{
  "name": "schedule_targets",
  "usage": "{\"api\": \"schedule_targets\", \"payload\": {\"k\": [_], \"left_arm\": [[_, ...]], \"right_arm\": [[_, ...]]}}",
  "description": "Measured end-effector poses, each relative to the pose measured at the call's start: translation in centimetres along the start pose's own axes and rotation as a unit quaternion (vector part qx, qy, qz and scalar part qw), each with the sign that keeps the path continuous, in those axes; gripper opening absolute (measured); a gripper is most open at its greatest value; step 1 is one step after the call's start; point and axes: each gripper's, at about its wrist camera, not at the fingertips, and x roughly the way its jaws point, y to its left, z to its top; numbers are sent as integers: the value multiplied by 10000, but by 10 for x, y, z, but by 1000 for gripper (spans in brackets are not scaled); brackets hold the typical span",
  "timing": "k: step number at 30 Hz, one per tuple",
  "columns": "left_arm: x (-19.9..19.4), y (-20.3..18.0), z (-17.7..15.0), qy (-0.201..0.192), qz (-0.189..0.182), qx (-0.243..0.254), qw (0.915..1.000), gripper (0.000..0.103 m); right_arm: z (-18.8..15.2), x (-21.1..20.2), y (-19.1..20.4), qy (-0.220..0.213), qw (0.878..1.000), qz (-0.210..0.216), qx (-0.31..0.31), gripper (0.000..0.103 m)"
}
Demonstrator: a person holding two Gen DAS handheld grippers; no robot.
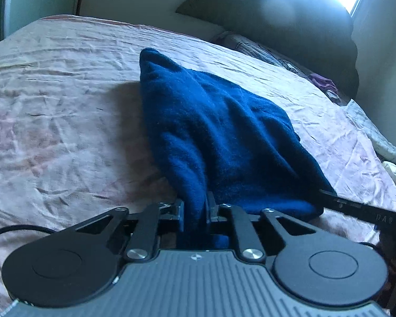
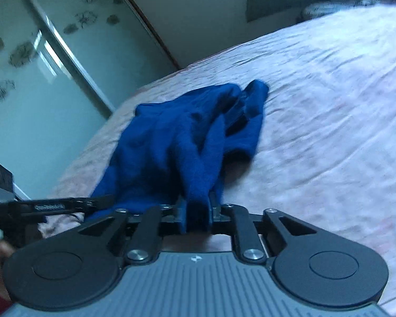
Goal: Fold small clothes
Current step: 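Fold the bundle edge with the left tool while the right tool grasps fabric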
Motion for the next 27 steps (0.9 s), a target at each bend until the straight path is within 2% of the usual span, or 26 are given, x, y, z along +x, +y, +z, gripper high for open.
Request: {"api": "schedule_targets", "payload": {"k": [1, 2, 3, 4, 5, 7, 9, 13, 14, 15, 16, 17, 19, 20, 21, 22, 23, 27], "left_arm": [[0, 0, 2, -38, 31, 15, 10000, 43], [-1, 1, 4, -115, 154, 11, 9998, 64], [-2, 1, 8, -244, 307, 16, 9992, 74], [-4, 2, 12, -446, 437, 17, 9981, 90], [-4, 2, 17, -635, 504, -4, 9967, 98], [1, 5, 28, -766, 424, -56, 9961, 99], [17, 11, 40, -583, 161, -257, 9978, 99], [52, 27, 48, -223, -219, -903, 9954, 98], [53, 25, 47, -410, -211, -865, 9952, 96], [55, 22, 47, -405, -203, -763, 9961, 93], [57, 16, 46, -381, -185, -592, 9973, 88], [58, 11, 45, -421, -152, -404, 9982, 68], [59, 2, 41, -450, -48, -100, 9989, 60], [58, 0, 39, -476, -9, 0, 9989, 50], [57, 0, 40, -506, 11, 60, 9987, 45], [55, 0, 40, -543, 19, 78, 9985, 31], [52, 0, 42, -555, 0, 81, 9984, 27], [37, 0, 51, -634, -20, 131, 9979, 23]], "right_arm": [[4, -1, -1, -33, 9998, -198, -37, 70], [9, -4, -2, -179, 9989, -438, -59, 103], [13, -6, -3, -358, 9978, -561, -71, 103], [19, -5, -6, -441, 9975, -552, -75, 103], [25, 0, -10, -360, 9983, -448, -35, 103], [36, 16, -19, -190, 9997, -78, 163, 103], [43, 37, -25, 0, 9994, 122, 313, 103], [54, 71, -22, -74, 9985, 519, 167, 103], [57, 78, -20, -81, 9983, 567, 122, 103], [59, 85, -17, -58, 9982, 602, 62, 101], [61, 92, -13, -41, 9984, 559, -16, 90], [62, 95, -11, -26, 9989, 451, -98, 70], [63, 98, -5, 55, 9994, 251, -243, 45], [64, 99, -6, 120, 9992, 335, -197, 35], [64, 99, -7, 160, 9990, 412, -94, 33], [64, 98, -9, 177, 9989, 440, -3, 31], [65, 98, -11, 187, 9987, 469, 118, 28], [70, 91, -9, 42, 9966, 681, 472, 25]]}}
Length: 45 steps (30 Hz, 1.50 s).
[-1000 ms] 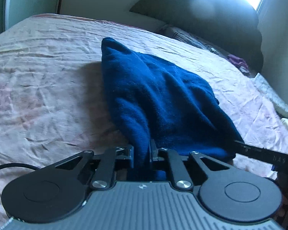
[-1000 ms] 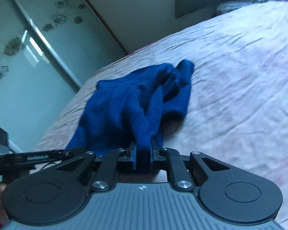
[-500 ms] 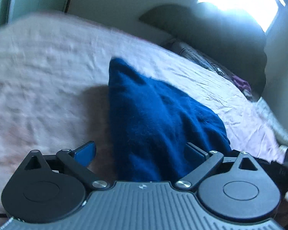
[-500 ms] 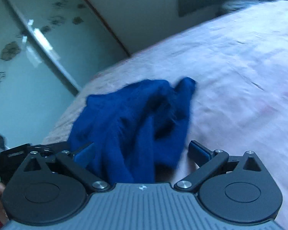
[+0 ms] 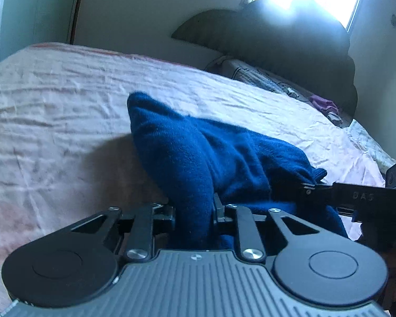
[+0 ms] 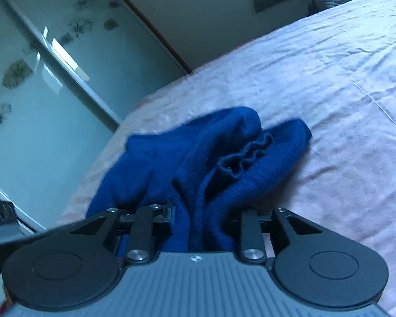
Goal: Fold small clothes
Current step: 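Fold the bundle edge with the left tool while the right tool grasps fabric, then open both tools and release the navy sweater onto the bed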
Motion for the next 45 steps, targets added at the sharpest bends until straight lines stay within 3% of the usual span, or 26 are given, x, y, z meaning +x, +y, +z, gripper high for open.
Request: {"api": "schedule_targets", "payload": {"k": [6, 9, 10, 12, 13, 14, 16, 18, 19, 20, 21, 22, 24, 27, 30, 32, 33, 34, 37, 38, 40, 43, 45], "left_arm": [[-29, 11, 7, -96, 66, -43, 9999, 22], [-26, 22, 2, 188, 121, -174, 9996, 30], [-26, 24, -1, 252, 177, -206, 9993, 38], [-35, 26, -8, 197, 225, -260, 9992, 50], [-42, 24, -12, 137, 175, -239, 9995, 61], [-49, 24, -16, 90, 140, -227, 9996, 73], [-61, 24, -26, 5, 52, -219, 9997, 76], [-66, 19, -39, 168, -62, -148, 9997, 70], [-65, 16, -44, 319, -139, -97, 9993, 50], [-62, 13, -50, 514, -196, -33, 9985, 22], [-60, 9, -55, 567, -104, 35, 9983, 17], [-61, 8, -58, 499, -7, 108, 9987, 14], [-64, 12, -56, 462, -72, -31, 9989, 11], [-80, 23, -48, 414, -255, -434, 9979, 10], [-86, 33, -51, 578, -181, -479, 9970, 11], [-80, 32, -56, 697, 98, -324, 9970, 30], [-81, 30, -58, 683, 247, -173, 9972, 38], [-88, 25, -58, 606, 418, 31, 9973, 52], [-104, 4, -47, 27, 1044, 732, 9918, 73], [-104, -4, -40, -212, 1183, 974, 9880, 87], [-95, -18, -26, -476, 1250, 1352, 9818, 103], [-63, -37, -8, -559, 1371, 1818, 9721, 103], [-34, -41, -4, -501, 1468, 2006, 9673, 103]], "right_arm": [[-2, -9, 27, -110, 9992, 389, -21, 25], [-8, -1, 34, 12, 9998, 95, -150, 29], [-10, 3, 34, 86, 9998, -61, -171, 33], [-15, 3, 33, 230, 9990, -363, -131, 51], [-18, 0, 34, 251, 9988, -414, -87, 70], [-23, -8, 32, 262, 9991, -337, -57, 78], [-31, -22, 31, 288, 9996, -57, -45, 78], [-42, -34, 33, 456, 9989, 97, -96, 77], [-50, -38, 34, 534, 9984, 86, -149, 75], [-54, -38, 36, 581, 9981, 66, -184, 61], [-61, -39, 36, 644, 9977, 29, -203, 48], [-68, -40, 35, 687, 9974, -55, -202, 27], [-73, -44, 31, 605, 9981, -60, -59, 15], [-74, -56, 32, 407, 9986, 218, 254, 13], [-82, -62, 35, 483, 9980, 280, 306, 15], [-90, -60, 35, 713, 9974, -107, 74, 18], [-92, -63, 36, 689, 9976, -74, -10, 19], [-91, -68, 38, 687, 9976, -125, -29, 21], [-81, -93, 59, 129, 9954, -732, -606, 24], [-74, -95, 69, -20, 9920, -894, -895, 24], [-59, -89, 92, -241, 9840, -1023, -1440, 24], [-39, -58, 112, -298, 9765, -945, -1911, 24], [-33, -26, 113, -98, 9726, -1075, -2058, 24]]}}
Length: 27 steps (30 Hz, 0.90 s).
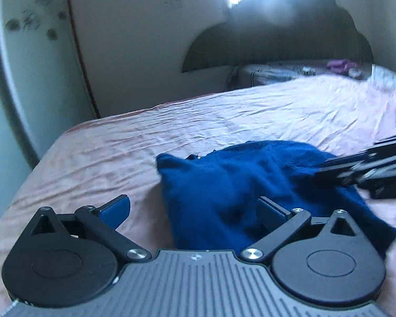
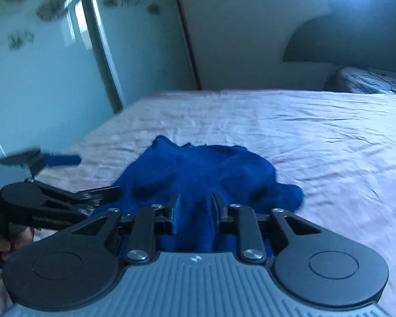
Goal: Fold small clothes
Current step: 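Open both tools and release the navy sweater onto the bed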
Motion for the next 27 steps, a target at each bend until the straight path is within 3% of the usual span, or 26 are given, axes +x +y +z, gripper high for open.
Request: {"api": "schedule_targets", "payload": {"k": [2, 3, 7, 10, 13, 16, 20, 25, 27], "left_arm": [[30, -7, -7, 368, 142, 130, 9991, 92], [41, -6, -12, 571, 128, 57, 9983, 91], [25, 14, -19, 480, -77, -611, 9969, 93], [10, 15, -23, 406, 45, -720, 9966, 95], [9, 11, -29, 441, -68, -813, 9957, 97], [9, 7, -35, 564, -21, -916, 9942, 99], [5, 9, -43, 617, -77, -1098, 9920, 101], [1, 13, -53, 738, -108, -1463, 9864, 102], [-3, 13, -55, 762, -129, -1508, 9855, 103]], "right_arm": [[-1, 35, 0, 373, 9979, -443, -274, 23], [-5, 45, -3, 504, 9961, -638, -353, 23], [-10, 20, -1, 176, 9966, -794, -117, 27], [-20, -6, 17, -27, 9969, -664, -427, 43], [-33, -4, 31, 103, 9958, -598, -681, 58], [-47, 10, 30, 426, 9919, -938, -741, 59], [-48, -12, 32, 84, 9964, -753, -370, 59], [-62, -5, 32, 419, 9949, -832, -391, 60], [-64, -9, 33, 371, 9953, -832, -327, 66]]}}
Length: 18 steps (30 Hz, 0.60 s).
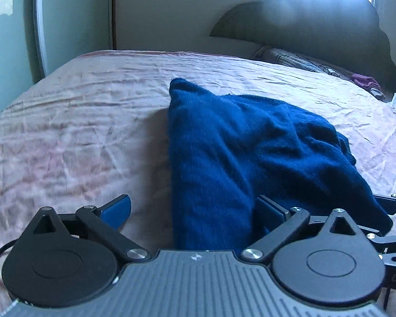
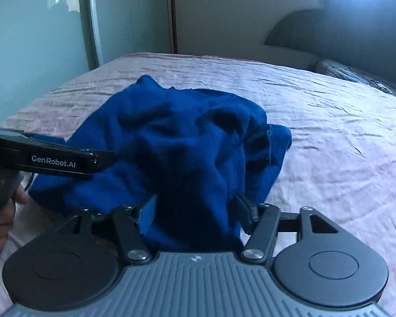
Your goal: Fold small clothes
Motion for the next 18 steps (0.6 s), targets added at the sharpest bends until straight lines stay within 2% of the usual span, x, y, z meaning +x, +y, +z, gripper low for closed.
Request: {"api": "schedule_targets", "payload": {"k": [2, 18], "left_arm": [[-4, 0, -4, -1, 41, 26, 10000, 103], [-33, 3, -27, 40, 29, -130, 9999, 103]], "right_arm": [[-1, -3, 1, -12, 10000, -2, 74, 69], [-21, -21, 7, -17, 9998, -72, 162, 71]]}}
